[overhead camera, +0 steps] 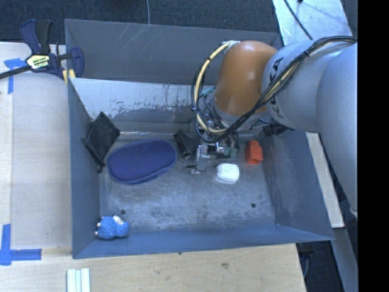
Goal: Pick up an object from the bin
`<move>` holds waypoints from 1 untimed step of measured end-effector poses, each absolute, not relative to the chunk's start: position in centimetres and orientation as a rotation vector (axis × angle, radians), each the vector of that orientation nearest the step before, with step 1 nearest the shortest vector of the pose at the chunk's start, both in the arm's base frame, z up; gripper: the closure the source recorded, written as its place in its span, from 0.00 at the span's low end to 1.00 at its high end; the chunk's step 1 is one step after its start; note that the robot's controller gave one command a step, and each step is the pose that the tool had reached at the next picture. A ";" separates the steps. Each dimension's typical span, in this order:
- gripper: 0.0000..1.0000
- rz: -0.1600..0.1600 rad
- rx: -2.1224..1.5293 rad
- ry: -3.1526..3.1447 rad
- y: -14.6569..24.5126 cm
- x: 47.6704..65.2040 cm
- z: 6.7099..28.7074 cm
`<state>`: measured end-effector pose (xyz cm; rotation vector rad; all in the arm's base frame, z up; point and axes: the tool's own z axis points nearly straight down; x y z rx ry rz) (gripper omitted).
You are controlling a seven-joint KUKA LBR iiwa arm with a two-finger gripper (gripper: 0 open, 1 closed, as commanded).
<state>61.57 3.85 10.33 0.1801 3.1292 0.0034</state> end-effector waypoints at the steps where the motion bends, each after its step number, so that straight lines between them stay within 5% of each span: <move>1: 0.00 0.007 0.767 3.040 3.0 60.2 10.2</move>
Offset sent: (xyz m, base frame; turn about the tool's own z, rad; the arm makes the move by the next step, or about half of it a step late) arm -0.0163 -0.0096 -0.0033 0.3825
